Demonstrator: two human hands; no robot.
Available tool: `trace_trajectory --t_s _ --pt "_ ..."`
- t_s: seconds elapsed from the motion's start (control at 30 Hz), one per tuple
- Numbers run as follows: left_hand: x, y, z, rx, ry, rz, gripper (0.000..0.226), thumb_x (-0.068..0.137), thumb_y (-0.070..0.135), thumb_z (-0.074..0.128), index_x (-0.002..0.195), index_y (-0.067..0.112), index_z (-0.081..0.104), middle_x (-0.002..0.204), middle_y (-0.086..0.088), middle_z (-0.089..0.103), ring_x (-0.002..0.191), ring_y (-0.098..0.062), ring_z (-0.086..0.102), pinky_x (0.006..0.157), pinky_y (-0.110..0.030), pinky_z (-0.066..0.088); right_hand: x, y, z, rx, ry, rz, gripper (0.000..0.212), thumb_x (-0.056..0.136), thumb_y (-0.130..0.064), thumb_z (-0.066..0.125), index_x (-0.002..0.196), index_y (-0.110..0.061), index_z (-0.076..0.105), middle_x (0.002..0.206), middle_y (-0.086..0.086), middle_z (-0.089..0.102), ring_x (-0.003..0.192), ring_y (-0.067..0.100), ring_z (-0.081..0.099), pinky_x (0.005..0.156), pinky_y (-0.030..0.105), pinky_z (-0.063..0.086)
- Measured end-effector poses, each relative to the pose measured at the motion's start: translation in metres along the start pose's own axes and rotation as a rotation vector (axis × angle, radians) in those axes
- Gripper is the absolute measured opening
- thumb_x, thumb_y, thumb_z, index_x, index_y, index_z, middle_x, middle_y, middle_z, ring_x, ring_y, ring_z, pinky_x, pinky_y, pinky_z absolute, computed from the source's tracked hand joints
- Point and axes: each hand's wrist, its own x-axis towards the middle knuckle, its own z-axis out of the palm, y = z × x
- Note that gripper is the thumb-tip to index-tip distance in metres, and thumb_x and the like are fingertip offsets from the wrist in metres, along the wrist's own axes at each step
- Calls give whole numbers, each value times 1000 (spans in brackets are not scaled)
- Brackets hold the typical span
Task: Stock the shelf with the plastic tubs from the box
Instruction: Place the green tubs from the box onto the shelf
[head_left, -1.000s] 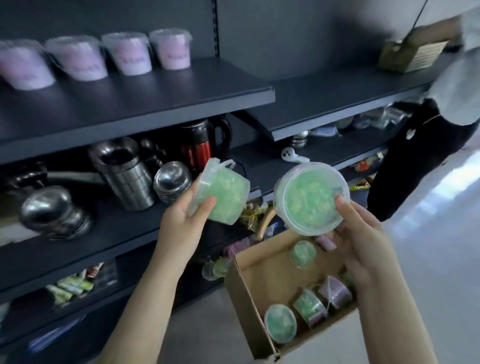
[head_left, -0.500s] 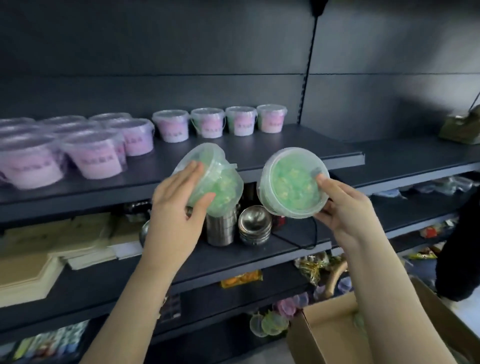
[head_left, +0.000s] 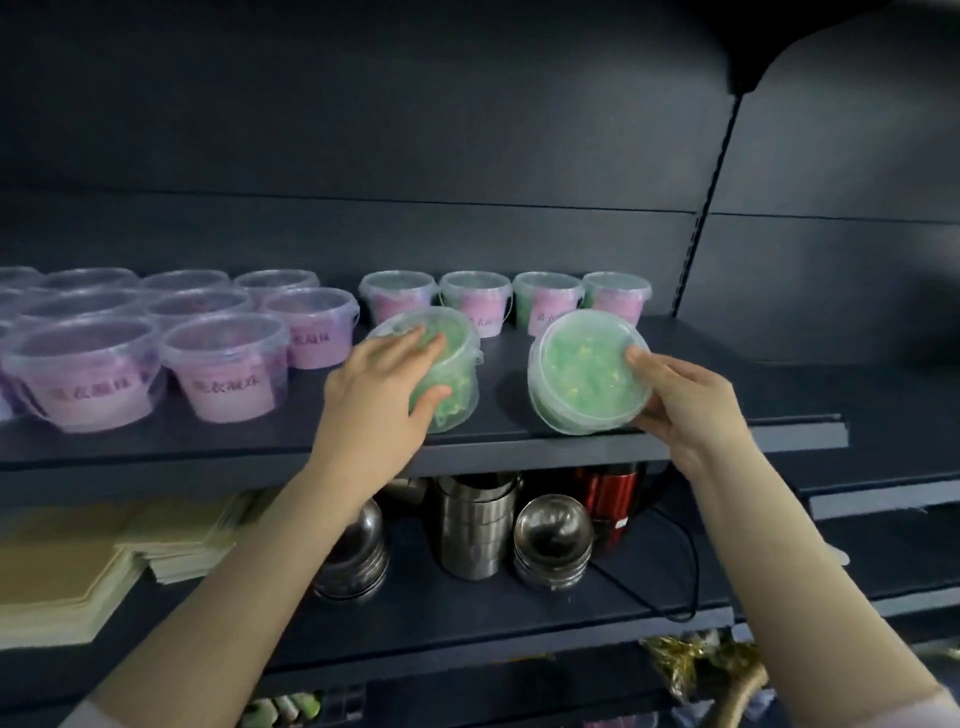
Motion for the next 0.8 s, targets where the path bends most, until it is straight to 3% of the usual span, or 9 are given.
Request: trace_trajectory --t_s 0.07,0.2,0.33,0.47,0.53,0.6,0.7,0.73,0.8 --pt "16 -2 13 52 -17 23 50 90 37 60 138 30 49 144 5 48 131 -27 41 100 -52 39 25 -1 5 -28 -17 36 29 83 -29 73 96 -4 70 87 15 68 73 21 66 57 29 58" --pt "40 -5 34 105 10 20 43 87 42 62 129 32 57 134 12 56 125 -22 46 91 -45 37 72 0 17 -147 -68 87 39 82 -25 74 103 6 67 61 5 50 44 8 49 46 21 50" --pt "61 -13 55 234 38 52 49 85 58 44 124 31 57 126 12 61 115 -22 52 83 -43 42 103 -1 30 -245 -190 133 33 83 -28 71 106 -4 68 76 6 64 59 15 58 48 23 53" --pt "84 -24 73 207 15 31 55 84 65 39 122 29 56 126 10 61 116 -20 51 85 -42 38 125 -4 36 -521 -128 -151 32 86 -46 63 104 -20 66 92 3 69 79 20 67 73 38 59" --pt "88 -32 79 66 30 1 52 87 63 38 121 29 56 133 12 54 121 -15 47 94 -40 34 124 -5 36 -686 -280 -341 31 84 -51 63 109 -33 62 96 -4 60 86 11 61 79 31 52" --pt "89 -37 82 -73 59 -25 45 91 57 36 119 28 57 134 12 51 124 -12 45 102 -38 30 126 -1 34 -795 -466 -375 29 81 -51 66 108 -39 64 109 -8 51 97 7 55 87 27 46" --pt "88 -43 82 -99 98 -53 39 93 49 37 117 27 58 133 12 50 126 -11 42 106 -33 25 142 2 37 -647 -563 -299 19 83 -37 70 101 -34 71 113 -11 61 101 14 62 94 33 49" --pt "88 -44 82 -99 96 -59 38 92 48 38 117 27 58 131 12 52 125 -11 43 106 -33 26 150 3 39 -622 -541 -307 17 85 -32 69 102 -31 72 108 -12 65 98 15 64 93 34 50" --pt "88 -47 82 -109 83 -56 39 92 48 39 118 26 58 128 11 54 124 -11 45 106 -36 31 161 4 44 -684 -340 -504 17 87 -22 67 103 -25 71 100 -10 66 91 17 61 89 32 50"
